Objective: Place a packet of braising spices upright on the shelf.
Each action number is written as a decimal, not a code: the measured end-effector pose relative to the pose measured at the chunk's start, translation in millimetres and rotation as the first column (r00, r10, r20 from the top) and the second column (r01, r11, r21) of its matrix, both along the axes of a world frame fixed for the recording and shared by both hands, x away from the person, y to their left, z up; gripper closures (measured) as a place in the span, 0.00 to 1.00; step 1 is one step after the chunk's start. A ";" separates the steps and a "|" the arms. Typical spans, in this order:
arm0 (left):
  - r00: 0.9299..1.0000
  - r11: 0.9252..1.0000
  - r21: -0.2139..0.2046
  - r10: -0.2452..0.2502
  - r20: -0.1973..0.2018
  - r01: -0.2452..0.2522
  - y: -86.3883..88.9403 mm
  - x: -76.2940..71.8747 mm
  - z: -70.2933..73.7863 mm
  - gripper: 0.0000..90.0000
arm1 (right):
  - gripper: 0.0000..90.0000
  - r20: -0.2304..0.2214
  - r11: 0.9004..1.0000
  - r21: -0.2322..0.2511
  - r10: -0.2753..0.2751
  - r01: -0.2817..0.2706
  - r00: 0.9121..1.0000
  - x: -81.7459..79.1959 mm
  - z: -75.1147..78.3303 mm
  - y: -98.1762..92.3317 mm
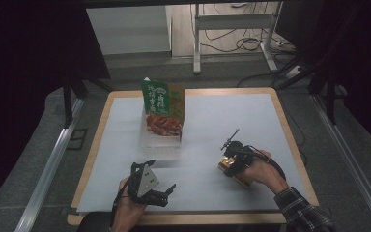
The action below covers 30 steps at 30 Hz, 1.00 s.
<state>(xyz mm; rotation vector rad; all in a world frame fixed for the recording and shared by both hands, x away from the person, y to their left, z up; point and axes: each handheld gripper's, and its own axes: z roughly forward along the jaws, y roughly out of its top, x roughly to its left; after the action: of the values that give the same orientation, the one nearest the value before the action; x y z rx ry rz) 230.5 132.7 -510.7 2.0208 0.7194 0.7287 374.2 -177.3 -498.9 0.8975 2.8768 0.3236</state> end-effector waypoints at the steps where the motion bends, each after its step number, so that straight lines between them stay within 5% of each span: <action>1: 1.000 1.000 -0.002 0.001 0.001 -0.001 0.2 0.0 0.1 0.00 | 0.34 0.001 1.000 -0.001 -0.004 0.004 1.000 -0.7 0.6 0.7; 5: 1.000 1.000 -0.004 0.004 0.005 -0.004 1.8 0.0 1.1 0.00 | 0.35 0.009 1.000 0.000 -0.022 0.022 1.000 -3.1 2.5 0.8; 19: 1.000 1.000 -0.020 0.009 0.000 -0.009 3.7 0.6 1.5 0.00 | 0.35 0.117 0.986 0.162 -0.048 0.029 0.992 -10.3 26.1 -15.5; 30: 1.000 0.999 -0.047 0.027 -0.001 -0.027 9.1 1.3 3.3 0.00 | 0.35 0.232 0.944 0.329 -0.079 -0.002 0.970 -16.3 40.5 -17.3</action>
<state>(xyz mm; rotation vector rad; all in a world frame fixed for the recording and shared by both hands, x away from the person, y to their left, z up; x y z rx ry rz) 231.8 141.8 -507.4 1.9722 0.7580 0.7206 357.9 -194.6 -458.4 0.8870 2.6172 0.8651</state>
